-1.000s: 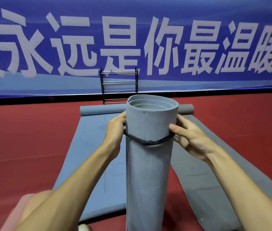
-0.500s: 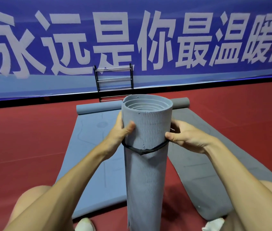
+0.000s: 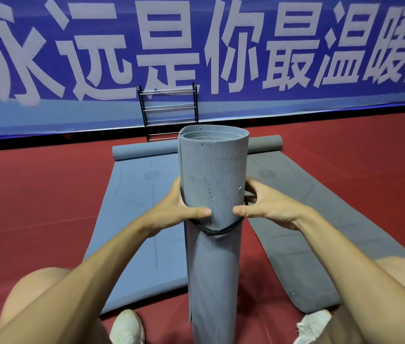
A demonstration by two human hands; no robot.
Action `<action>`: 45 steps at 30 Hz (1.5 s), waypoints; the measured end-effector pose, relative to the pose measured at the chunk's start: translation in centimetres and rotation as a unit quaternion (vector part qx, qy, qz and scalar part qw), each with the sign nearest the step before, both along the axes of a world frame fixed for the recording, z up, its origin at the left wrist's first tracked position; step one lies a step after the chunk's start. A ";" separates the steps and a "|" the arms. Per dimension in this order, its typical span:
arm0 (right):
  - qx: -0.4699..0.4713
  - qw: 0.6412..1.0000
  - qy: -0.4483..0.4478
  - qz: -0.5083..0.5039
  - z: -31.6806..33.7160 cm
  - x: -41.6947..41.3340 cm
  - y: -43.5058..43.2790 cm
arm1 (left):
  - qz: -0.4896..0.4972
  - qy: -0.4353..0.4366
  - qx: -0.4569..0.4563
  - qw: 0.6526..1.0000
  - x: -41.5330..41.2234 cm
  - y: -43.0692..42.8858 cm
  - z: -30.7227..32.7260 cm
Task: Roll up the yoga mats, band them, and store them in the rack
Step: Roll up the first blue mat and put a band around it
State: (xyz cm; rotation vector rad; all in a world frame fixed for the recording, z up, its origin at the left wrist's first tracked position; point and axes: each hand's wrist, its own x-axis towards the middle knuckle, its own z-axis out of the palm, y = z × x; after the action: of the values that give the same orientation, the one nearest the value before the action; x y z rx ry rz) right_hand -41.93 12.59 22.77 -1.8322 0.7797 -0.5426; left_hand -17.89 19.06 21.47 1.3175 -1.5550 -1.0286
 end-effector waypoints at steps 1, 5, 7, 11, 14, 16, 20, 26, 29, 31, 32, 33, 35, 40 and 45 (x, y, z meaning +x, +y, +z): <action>-0.005 1.000 0.009 -0.006 -0.2 0.2 0.1 | 0.001 0.003 0.003 1.000 0.1 -0.2 -0.2; -0.032 0.999 0.041 -0.007 -0.8 0.9 0.5 | -0.019 -0.033 0.042 0.998 0.4 -0.2 -1.2; -0.030 0.997 0.065 0.007 -1.2 1.0 0.7 | -0.033 -0.055 0.065 0.996 0.6 -0.3 -1.7; -0.044 0.997 0.054 -0.018 -0.5 1.0 0.9 | -0.052 -0.096 0.112 0.988 1.6 -0.7 -2.6; -0.051 0.995 -0.058 -0.066 0.9 1.4 1.0 | -0.044 -0.084 0.110 0.989 1.9 -0.6 -2.2; -0.036 0.989 -0.103 -0.095 1.4 1.8 0.9 | -0.035 -0.044 0.093 0.994 1.6 -0.5 -1.1; -0.022 0.983 -0.121 -0.139 2.2 2.3 0.5 | 0.032 0.085 0.014 0.996 1.0 -0.8 2.7; -0.070 0.965 -0.142 -0.208 8.2 4.1 0.5 | 0.165 0.068 -0.073 0.981 -0.4 -3.1 12.2; -0.111 0.972 -0.050 -0.200 10.3 5.0 0.6 | 0.182 -0.047 -0.074 0.979 -1.5 -4.2 13.8; -0.135 0.970 -0.003 -0.204 11.3 5.4 0.6 | 0.176 -0.149 -0.083 0.969 -1.8 -4.4 13.8; -0.150 0.967 0.019 -0.206 11.7 5.6 0.7 | 0.171 -0.182 -0.087 0.964 -1.9 -4.4 13.8; -0.163 0.964 0.039 -0.207 12.1 5.8 0.9 | 0.165 -0.197 -0.083 0.963 -2.0 -4.2 13.8; -0.180 0.960 0.068 -0.205 12.5 6.3 1.2 | 0.164 -0.204 -0.066 0.963 -2.3 -3.7 13.9; -0.174 0.961 0.127 -0.172 11.0 6.8 2.3 | 0.144 -0.224 -0.015 0.964 -2.5 -2.4 11.4; -0.185 0.959 0.097 -0.189 9.2 6.3 1.7 | 0.148 -0.169 -0.018 0.974 -2.6 -2.2 10.3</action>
State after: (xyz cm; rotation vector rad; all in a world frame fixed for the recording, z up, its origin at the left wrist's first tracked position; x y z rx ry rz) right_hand -35.59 14.27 32.02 -2.1128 1.2435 -0.8050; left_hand -20.44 16.89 31.80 1.7042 -1.5478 -0.6111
